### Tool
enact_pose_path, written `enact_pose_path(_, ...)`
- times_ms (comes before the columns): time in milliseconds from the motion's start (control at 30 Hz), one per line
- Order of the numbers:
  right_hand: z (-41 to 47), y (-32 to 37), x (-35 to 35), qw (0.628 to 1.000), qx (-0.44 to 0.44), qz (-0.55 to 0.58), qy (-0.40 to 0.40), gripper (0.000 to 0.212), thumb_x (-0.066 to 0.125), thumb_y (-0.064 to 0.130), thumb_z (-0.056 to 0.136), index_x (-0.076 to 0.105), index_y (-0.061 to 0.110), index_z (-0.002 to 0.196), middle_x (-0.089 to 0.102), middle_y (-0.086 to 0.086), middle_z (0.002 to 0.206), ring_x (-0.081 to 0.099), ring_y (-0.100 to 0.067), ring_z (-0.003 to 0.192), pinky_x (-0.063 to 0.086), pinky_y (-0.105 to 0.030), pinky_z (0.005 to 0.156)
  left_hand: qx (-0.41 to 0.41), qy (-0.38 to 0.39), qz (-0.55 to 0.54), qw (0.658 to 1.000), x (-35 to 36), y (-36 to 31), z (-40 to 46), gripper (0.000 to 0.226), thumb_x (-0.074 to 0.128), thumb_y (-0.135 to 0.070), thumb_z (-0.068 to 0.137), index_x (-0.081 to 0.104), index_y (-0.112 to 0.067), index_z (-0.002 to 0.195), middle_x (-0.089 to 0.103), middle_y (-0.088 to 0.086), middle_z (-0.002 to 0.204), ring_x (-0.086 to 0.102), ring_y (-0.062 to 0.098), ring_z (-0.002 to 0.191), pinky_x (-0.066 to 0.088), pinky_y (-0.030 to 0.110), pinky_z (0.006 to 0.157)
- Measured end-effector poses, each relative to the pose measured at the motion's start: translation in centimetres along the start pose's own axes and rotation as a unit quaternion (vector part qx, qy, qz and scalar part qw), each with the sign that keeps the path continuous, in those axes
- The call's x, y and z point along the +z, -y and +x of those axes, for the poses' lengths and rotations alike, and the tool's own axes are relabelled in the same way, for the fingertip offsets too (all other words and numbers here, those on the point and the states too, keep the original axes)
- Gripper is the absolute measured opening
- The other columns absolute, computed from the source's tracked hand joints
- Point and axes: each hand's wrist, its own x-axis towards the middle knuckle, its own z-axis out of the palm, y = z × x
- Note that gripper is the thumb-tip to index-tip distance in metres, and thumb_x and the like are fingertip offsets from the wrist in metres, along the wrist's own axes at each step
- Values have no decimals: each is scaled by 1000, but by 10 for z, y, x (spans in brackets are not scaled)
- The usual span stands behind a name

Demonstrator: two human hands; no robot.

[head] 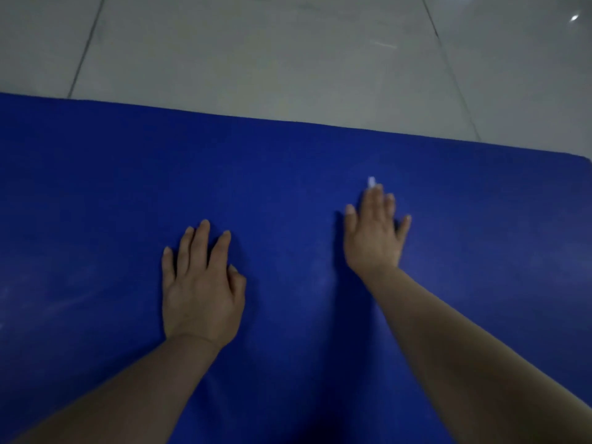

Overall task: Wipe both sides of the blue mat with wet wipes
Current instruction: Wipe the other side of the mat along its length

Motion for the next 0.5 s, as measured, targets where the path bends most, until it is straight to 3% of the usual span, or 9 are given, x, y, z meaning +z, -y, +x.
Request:
enact_pose_path(67,10,-1,1,999,40,15,4,63,14,46,100,-5,15,152,-3,1,160,-6,-20,146,-3,-51,117,-1,7,2,1000,0,1,1,55,30,-30,91,48,-11,139,35,14,152,27,29,142,15,52,116)
enact_pose_path(200,-3,18,9,1000,-31,-3,-3,66,10,50,97,-2,15,152,-4,1,160,-7,-20,146,-1,-45,117,-10,32,1,999,-3,1,2,58,26,-33,88,50,-12,138,35,12,152,27,28,142,16,52,116)
enact_pose_path(333,1,15,7,1000,-20,8,12,65,11,49,97,-2,16,152,-7,3,159,-9,-18,146,-4,-44,117,-13,62,-7,998,-9,0,5,58,27,-33,88,51,-13,137,34,10,153,27,26,142,14,50,116)
enact_pose_path(433,1,17,8,999,-26,17,19,65,11,50,97,-3,17,152,-9,4,159,-10,-18,146,-4,-45,117,-15,99,-10,995,-23,-2,6,54,30,-32,95,42,-18,146,18,2,160,13,17,146,8,44,119)
enact_pose_path(500,3,17,7,999,-25,20,22,65,12,49,98,-2,16,152,-8,4,159,-9,-18,146,-4,-45,117,-25,178,-27,983,-40,-4,14,55,37,-28,99,26,-24,153,-2,-6,161,6,13,148,9,38,120)
